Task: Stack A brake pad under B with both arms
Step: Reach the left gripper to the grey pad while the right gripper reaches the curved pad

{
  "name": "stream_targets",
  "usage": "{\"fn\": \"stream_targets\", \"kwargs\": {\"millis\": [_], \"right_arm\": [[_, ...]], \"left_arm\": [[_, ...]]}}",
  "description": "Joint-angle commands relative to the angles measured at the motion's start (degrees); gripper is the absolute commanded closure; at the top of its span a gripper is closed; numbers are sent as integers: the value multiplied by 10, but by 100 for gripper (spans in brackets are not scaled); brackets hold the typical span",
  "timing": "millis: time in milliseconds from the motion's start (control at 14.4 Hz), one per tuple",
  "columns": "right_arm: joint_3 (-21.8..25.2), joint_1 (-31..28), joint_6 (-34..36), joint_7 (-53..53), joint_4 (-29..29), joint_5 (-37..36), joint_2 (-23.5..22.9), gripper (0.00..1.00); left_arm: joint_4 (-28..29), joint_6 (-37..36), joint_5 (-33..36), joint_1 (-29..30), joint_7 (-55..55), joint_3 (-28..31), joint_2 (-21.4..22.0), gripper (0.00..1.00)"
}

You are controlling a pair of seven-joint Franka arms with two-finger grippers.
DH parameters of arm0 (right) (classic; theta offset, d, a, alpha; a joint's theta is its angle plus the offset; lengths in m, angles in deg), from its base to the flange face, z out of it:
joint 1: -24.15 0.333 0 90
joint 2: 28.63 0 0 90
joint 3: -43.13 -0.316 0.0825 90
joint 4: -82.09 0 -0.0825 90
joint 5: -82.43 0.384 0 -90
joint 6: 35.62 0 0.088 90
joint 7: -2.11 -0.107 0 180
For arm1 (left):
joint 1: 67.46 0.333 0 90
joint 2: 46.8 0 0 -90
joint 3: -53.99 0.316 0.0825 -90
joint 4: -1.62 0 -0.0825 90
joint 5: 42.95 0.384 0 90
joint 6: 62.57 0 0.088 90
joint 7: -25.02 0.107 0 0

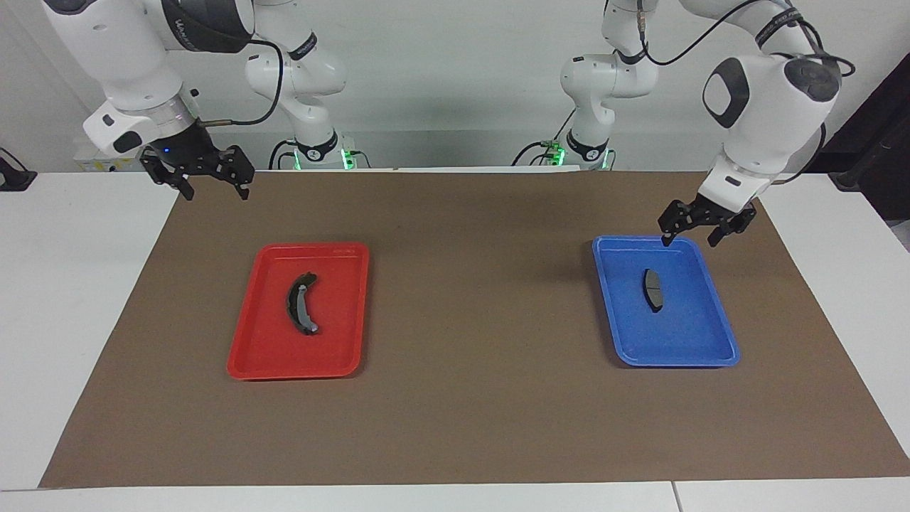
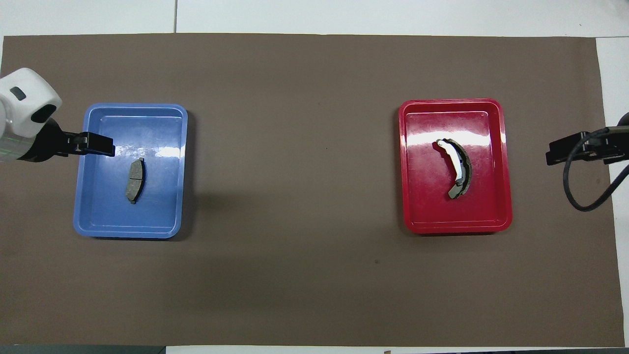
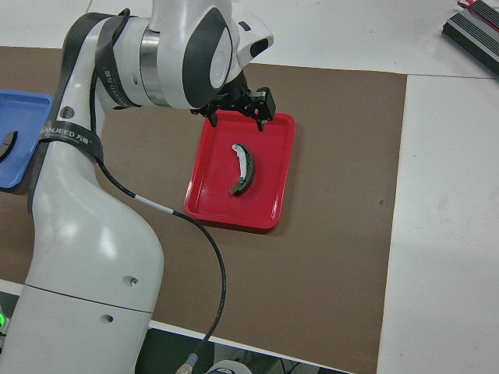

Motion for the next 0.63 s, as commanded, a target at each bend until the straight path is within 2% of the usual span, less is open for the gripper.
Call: {"fn": "stream_targets", "kwargs": {"millis": [0, 139, 348, 557], "right_arm": [[-3, 9, -46, 11, 47, 9, 10, 1], [-2, 25, -94, 10, 88, 10, 4, 1], [-3, 32, -147, 11, 112, 14, -33, 1], [-2, 32, -211, 12, 145, 16, -66, 1]], "left_arm": [[87, 111, -5, 6, 37, 10, -9, 2], [115, 175, -5, 6, 34, 10, -35, 2], [118, 189, -5, 3, 27, 10, -73, 2], [127, 199, -5, 1, 23, 10, -94, 2]]}}
